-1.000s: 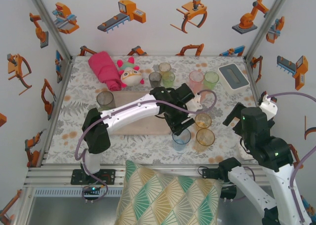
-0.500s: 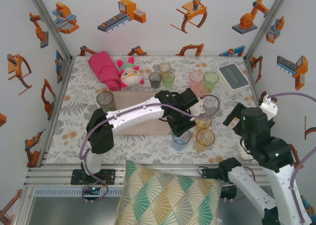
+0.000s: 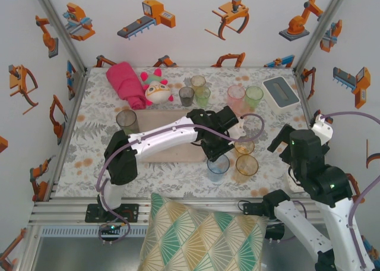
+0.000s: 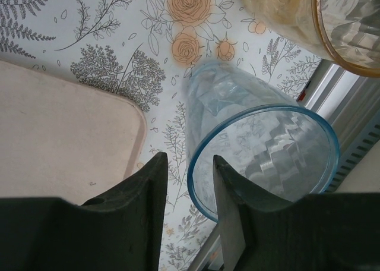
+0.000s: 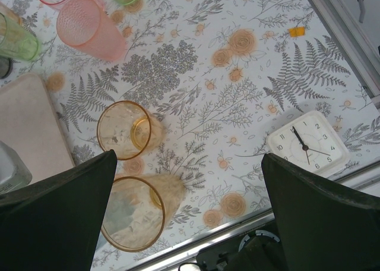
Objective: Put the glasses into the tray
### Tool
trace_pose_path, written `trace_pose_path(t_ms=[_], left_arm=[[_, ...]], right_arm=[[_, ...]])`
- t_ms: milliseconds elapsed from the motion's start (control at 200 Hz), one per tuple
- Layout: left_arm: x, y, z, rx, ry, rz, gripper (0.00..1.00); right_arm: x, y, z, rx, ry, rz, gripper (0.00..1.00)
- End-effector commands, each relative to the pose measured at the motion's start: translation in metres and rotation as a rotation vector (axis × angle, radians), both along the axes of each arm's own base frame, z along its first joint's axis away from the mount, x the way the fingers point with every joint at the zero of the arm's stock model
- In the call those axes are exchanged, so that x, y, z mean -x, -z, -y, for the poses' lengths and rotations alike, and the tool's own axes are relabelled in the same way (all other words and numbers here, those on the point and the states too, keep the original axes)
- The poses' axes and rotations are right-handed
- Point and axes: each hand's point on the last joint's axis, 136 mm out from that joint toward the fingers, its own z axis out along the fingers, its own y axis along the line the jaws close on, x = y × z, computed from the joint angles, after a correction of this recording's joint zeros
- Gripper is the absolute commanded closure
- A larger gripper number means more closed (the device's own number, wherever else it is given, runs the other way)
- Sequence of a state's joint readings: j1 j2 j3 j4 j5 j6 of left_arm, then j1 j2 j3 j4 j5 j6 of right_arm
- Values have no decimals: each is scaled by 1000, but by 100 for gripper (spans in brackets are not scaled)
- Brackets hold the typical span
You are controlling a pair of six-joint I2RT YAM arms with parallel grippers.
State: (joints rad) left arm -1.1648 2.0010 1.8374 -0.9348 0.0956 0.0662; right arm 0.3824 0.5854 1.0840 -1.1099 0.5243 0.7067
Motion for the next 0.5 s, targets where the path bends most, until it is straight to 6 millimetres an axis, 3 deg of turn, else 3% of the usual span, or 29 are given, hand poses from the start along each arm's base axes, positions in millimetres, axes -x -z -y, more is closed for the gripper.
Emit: trace_pose_path(t_ms=[0,210,370,491], left_arm=[[1,2,3,-8,-2,4,64],[-1,0,3,-11,-3,20,70],[-1,-2,3,-12,0,25,83],[-1,-3,3,-14,9,27,83]], right_arm=[[-2,-4,1,0,1,23,1],[-2,-4,0,3,-2,23,1],[-2,-4,1,4,3,24,1],[-4,-4,-1,-2,-6,23,0]])
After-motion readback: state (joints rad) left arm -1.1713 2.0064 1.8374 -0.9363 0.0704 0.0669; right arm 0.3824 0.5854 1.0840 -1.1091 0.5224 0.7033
